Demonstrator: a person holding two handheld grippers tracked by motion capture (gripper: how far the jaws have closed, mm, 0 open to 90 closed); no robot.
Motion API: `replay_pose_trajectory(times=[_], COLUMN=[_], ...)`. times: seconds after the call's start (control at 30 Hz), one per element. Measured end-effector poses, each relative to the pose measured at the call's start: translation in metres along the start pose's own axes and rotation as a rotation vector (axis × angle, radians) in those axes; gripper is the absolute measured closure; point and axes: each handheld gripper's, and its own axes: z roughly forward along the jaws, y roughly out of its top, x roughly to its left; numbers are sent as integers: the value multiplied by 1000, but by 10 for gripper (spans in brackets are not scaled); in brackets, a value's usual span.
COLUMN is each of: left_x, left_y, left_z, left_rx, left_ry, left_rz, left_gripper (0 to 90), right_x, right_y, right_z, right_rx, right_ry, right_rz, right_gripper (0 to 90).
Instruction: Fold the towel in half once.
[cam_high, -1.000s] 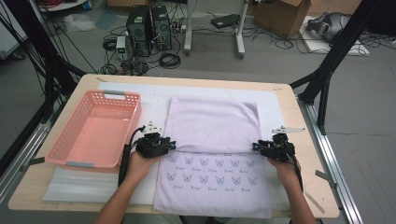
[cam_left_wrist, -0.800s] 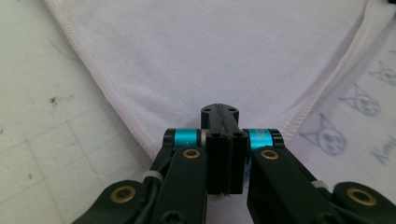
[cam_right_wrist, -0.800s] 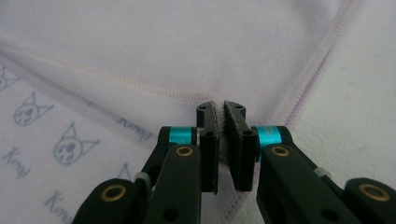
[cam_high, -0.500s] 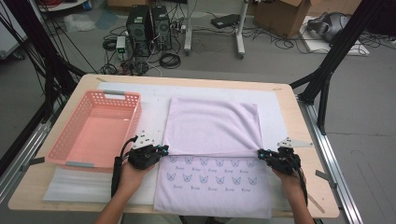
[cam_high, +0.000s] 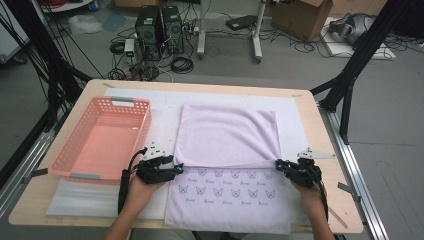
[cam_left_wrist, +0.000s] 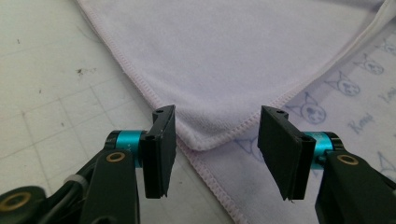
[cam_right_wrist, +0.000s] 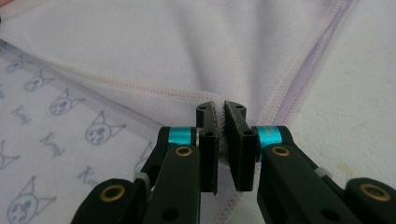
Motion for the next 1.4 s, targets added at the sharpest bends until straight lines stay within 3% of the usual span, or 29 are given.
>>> replay_pose_trajectory(times=[0.1,0.3,0.43,0.5,0.6,0.67,0.77,0.83,0.9,1.13,1.4], left_x=[-4,-9,-12,-12,-13,-14,-12,-11,-10,-9,-13], left_y=[1,3,2,2,3,3,3,3,3,5,3], left_z=[1,-3,2,6,11,13,12,10,8,-6,-20], left_rx=[-8,-55,-26,-6,41,42,32,22,2,-61,-96], left_ry=[8,-26,-27,-2,41,72,78,76,73,28,-12], left_rz=[29,69,93,93,96,107,105,115,114,54,13], left_gripper=[494,471,449,452,543,641,821,855,863,866,869], right_x=[0,-1,-2,-2,-2,-3,-2,-2,-1,3,11], right_y=[0,2,2,3,3,2,2,2,2,1,0], right_z=[-2,-6,-6,-5,-5,-5,-4,-4,-3,-5,-19], right_rx=[-13,-49,-54,-52,-54,-52,-37,-34,-30,-13,-12], right_ry=[2,22,29,28,31,30,25,22,19,-2,-5], right_rz=[2,29,42,39,46,45,44,36,36,2,-13], right_gripper=[835,835,834,835,835,834,834,834,834,832,832])
